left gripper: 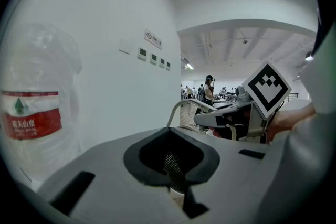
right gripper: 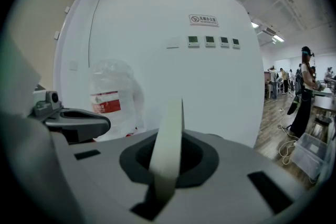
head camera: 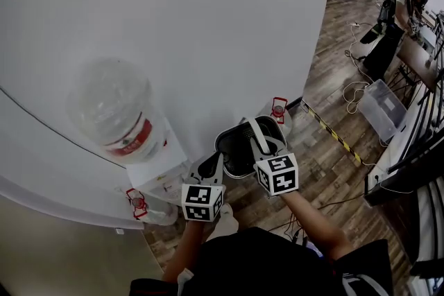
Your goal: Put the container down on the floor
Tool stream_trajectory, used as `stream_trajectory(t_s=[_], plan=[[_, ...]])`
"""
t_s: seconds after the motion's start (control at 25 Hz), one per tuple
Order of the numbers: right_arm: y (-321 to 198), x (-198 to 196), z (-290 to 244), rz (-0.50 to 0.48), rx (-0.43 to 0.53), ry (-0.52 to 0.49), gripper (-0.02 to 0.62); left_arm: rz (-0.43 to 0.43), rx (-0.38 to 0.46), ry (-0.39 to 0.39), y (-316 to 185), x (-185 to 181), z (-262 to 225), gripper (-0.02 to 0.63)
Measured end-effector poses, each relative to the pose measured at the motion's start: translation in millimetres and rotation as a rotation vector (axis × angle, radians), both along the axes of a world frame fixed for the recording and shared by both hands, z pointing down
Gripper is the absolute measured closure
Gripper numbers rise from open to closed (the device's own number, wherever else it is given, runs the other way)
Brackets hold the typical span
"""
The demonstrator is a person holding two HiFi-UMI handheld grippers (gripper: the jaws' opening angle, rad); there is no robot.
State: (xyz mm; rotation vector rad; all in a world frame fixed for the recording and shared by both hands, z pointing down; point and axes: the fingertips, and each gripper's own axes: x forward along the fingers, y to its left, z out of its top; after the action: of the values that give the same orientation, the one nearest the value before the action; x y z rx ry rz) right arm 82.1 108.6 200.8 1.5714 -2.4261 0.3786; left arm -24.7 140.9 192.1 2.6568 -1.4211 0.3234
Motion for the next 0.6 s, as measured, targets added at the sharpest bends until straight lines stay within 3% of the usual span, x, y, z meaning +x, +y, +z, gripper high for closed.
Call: stream_trajectory(t_s=[0.6], plan=[[-105.0,-23.7,-1.7,0.043,-0.025,0.012,0.563,0.049,-0.033,0.042,-111.1,-19.2,-5.8,0.589]])
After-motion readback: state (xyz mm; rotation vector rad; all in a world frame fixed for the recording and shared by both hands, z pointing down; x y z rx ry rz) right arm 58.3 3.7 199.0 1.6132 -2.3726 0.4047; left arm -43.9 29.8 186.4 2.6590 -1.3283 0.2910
